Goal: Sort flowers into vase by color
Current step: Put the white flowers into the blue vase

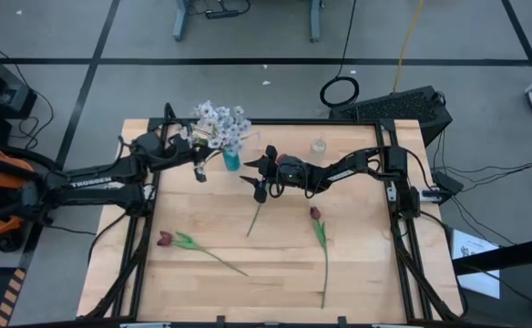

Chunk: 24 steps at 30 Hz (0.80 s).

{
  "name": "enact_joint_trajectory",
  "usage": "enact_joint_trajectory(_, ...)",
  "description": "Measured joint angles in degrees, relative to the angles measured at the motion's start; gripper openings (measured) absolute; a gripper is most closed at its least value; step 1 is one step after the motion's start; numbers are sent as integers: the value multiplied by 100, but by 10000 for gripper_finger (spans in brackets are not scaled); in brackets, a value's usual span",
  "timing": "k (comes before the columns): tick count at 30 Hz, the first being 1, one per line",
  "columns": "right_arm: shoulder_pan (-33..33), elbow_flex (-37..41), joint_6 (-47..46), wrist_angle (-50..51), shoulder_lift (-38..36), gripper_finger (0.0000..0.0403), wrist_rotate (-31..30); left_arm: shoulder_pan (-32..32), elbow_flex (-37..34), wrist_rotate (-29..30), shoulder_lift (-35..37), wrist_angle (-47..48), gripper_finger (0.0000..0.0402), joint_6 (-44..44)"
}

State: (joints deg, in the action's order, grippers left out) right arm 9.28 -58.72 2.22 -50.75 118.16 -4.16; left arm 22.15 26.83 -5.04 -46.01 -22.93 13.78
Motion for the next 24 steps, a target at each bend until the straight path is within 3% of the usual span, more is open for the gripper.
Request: enact_joint_trajectory(24, -7, 0, 0, 102, -3, 210, 2, 0, 4, 701, -327, -283, 13, -753)
